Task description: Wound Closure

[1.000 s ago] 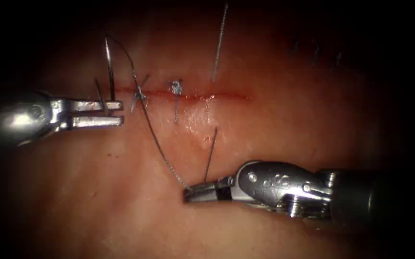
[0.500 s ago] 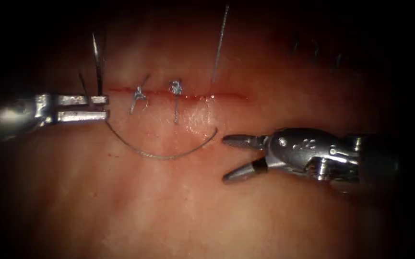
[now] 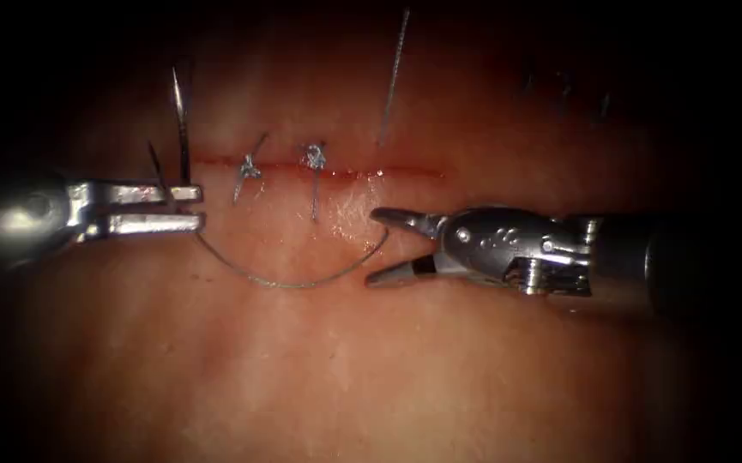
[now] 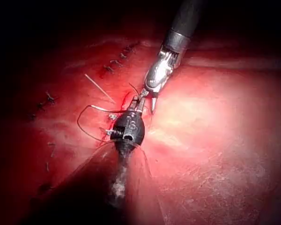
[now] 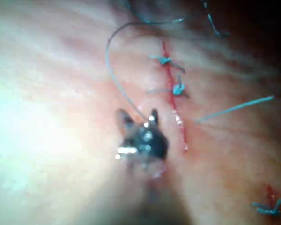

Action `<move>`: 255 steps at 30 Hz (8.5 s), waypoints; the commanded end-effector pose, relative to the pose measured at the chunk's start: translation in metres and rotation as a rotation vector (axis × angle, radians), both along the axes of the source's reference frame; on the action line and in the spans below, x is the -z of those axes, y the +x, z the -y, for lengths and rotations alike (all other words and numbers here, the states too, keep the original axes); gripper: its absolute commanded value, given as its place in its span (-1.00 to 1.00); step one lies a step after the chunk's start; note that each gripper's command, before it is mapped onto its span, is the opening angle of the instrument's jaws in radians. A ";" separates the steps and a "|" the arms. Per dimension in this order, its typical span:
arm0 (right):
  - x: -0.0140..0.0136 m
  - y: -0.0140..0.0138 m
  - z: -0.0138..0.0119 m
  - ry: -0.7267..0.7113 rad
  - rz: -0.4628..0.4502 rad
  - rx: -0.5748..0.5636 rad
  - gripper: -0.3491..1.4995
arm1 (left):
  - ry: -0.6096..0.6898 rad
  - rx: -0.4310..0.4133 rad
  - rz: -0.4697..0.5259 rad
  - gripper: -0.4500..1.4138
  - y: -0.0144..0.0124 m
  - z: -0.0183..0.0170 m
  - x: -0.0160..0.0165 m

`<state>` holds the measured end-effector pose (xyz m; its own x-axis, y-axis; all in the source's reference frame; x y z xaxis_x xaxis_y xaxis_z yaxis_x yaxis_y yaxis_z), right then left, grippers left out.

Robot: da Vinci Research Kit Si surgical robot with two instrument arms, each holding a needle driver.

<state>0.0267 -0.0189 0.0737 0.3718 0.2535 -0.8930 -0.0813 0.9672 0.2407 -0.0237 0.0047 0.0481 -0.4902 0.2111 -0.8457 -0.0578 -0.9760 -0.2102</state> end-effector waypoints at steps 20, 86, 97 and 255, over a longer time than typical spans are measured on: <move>0.0027 -0.0019 0.0029 0.138 -0.015 0.162 -1.00 | 0.005 -0.011 -0.001 -1.00 -0.0011 0.0002 0.0000; -0.0071 -0.0007 -0.0095 0.638 -0.101 -0.258 -1.00 | 0.027 -0.085 0.003 -1.00 -0.0044 0.0030 -0.0027; -0.0069 -0.0007 -0.0103 0.635 -0.104 -0.257 -1.00 | 0.027 -0.085 0.002 -1.00 -0.0045 0.0031 -0.0027; 0.0066 -0.0082 -0.0139 0.290 -0.225 -0.451 0.98 | 0.072 0.154 -0.045 0.77 0.0047 0.0034 -0.0041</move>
